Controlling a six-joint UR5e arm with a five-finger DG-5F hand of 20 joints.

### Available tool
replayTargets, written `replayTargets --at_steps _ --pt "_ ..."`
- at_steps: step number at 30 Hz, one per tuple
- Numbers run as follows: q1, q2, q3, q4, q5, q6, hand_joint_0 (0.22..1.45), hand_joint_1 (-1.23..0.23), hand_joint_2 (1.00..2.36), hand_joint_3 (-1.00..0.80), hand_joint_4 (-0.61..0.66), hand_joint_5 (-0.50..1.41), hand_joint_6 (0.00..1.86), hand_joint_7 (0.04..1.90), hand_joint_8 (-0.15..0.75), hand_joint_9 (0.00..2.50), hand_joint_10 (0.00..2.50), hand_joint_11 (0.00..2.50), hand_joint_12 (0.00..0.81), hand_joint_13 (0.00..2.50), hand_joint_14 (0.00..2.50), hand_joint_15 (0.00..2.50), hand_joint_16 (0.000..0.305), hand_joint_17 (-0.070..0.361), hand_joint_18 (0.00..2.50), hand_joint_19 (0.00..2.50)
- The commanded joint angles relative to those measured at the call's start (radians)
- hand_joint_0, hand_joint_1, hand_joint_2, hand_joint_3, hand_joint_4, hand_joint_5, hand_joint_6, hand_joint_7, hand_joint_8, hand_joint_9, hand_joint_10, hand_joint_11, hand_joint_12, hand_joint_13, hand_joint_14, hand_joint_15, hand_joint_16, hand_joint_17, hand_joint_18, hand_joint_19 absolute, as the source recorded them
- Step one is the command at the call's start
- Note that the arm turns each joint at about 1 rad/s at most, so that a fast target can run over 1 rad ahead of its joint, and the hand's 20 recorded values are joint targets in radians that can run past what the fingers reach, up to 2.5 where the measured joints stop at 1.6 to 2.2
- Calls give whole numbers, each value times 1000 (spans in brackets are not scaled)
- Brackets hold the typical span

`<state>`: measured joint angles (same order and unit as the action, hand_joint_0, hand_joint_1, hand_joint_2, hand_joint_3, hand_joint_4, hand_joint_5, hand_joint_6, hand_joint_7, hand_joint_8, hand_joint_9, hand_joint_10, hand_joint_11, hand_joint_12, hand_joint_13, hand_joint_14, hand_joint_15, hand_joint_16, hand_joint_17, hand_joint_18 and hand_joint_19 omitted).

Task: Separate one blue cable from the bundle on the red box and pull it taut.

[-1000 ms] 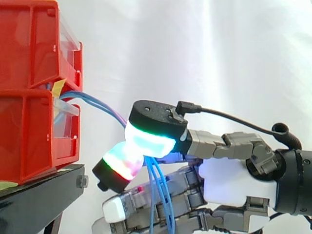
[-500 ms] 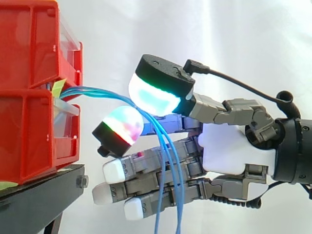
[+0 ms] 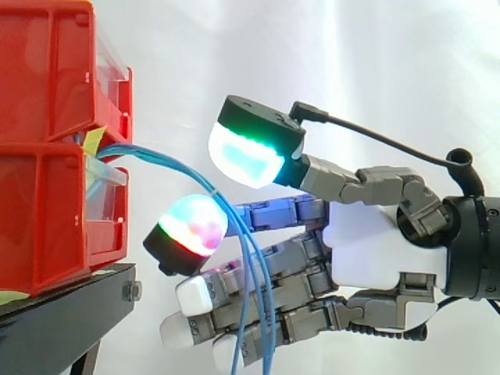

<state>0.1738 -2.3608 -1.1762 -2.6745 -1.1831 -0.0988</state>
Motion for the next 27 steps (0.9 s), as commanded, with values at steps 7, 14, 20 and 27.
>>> replayTargets --at_steps 7,14,20,27 --pt "-4 0 0 -62 -1 4 635 -629 1014 -292 248 -82 504 1206 330 913 9 314 366 651 8 249 47 106 638 492" --pt "-4 0 1 -61 -1 1 667 -696 1018 -201 261 -76 504 1210 328 928 9 322 364 664 10 245 46 104 645 488" --pt "-4 0 1 -61 0 4 612 -685 1009 -378 275 -72 503 1207 329 938 11 320 363 668 9 254 46 103 647 502" --pt "-5 0 15 -65 0 4 566 -587 1000 -500 254 -47 503 1309 350 1006 10 333 372 684 10 247 47 106 666 494"
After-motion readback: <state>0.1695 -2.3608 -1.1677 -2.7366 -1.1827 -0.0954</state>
